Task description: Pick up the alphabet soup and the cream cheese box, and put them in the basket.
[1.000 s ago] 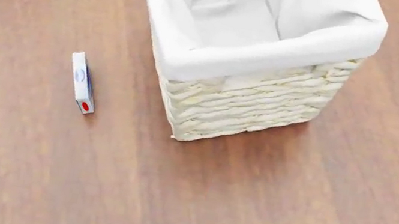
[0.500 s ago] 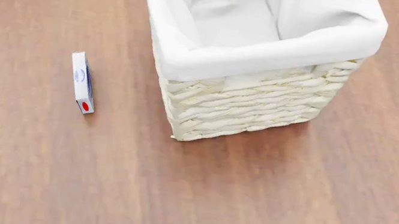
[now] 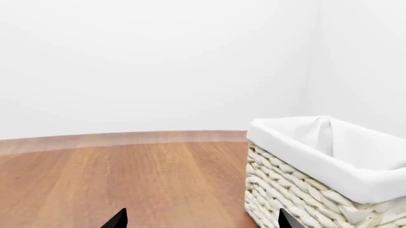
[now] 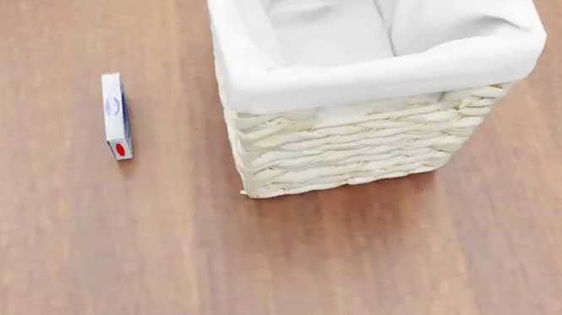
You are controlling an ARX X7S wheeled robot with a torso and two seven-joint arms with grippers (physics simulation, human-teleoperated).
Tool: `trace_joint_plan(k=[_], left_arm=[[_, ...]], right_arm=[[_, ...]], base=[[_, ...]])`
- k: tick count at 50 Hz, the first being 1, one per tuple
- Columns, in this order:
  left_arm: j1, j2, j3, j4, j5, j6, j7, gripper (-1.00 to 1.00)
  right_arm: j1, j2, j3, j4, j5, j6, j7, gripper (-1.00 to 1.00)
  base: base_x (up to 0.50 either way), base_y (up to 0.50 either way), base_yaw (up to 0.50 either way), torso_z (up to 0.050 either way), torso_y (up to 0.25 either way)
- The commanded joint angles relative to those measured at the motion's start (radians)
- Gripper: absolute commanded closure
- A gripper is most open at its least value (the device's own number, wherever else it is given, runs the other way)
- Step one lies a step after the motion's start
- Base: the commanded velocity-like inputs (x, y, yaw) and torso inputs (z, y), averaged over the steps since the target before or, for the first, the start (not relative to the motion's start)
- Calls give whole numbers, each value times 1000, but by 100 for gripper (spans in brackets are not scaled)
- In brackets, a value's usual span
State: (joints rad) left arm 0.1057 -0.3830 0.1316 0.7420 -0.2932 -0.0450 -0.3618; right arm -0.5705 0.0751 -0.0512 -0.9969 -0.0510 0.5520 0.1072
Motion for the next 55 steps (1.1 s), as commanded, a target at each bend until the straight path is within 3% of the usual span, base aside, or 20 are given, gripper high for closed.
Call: trace_joint_plan(k=[1,47,55], left_arm=[[1,-2,5,-2,5,3,-4,-100],[-11,-14,4,-14,0,2,-23,-100],[-15,-15,2,-20,-1,3,-27,-100]], right_arm=[[0,14,2,25,37,-13,13,-100],[74,67,-8,180,123,-49,71,-100],[109,76,-13,164,132,4,78,-100]], base=[[0,0,0,0,0],[0,0,0,0,0],[0,0,0,0,0]])
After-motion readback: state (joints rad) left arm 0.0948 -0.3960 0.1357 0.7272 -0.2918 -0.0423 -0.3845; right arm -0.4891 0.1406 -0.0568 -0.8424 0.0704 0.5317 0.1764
